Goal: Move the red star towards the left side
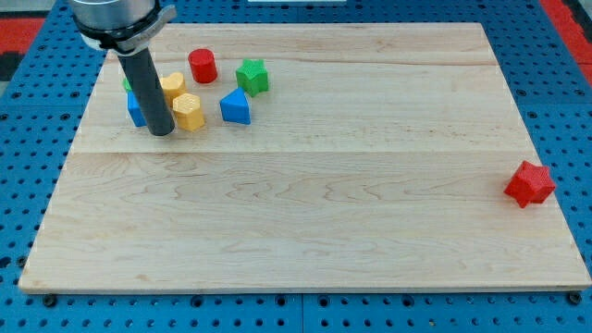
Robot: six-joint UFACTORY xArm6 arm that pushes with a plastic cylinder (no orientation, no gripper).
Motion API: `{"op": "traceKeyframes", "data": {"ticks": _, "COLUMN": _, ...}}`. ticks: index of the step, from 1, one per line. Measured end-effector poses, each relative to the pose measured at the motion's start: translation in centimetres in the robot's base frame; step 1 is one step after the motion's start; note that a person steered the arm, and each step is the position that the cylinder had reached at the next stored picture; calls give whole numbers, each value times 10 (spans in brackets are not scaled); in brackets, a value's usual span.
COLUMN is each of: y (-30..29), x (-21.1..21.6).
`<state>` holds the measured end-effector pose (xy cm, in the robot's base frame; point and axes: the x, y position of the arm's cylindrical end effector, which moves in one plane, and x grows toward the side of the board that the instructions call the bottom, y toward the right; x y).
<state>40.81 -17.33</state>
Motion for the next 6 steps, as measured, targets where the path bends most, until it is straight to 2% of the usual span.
{"op": "traceKeyframes", "data": {"ticks": 1, "y": 0, "x": 11}}
{"op": "traceKeyframes", "data": {"ticks": 2, "y": 44, "x": 40}}
{"op": "traceKeyframes", "data": {"ticks": 3, "y": 133, "x": 78}}
{"op": "traceKeyframes", "data": {"ticks": 4, "y": 190, "x": 149}}
{"op": "traceKeyframes", "data": {"ticks": 5, "y": 323, "x": 190}}
{"op": "traceKeyframes", "data": {"ticks": 6, "y": 448, "x": 195}}
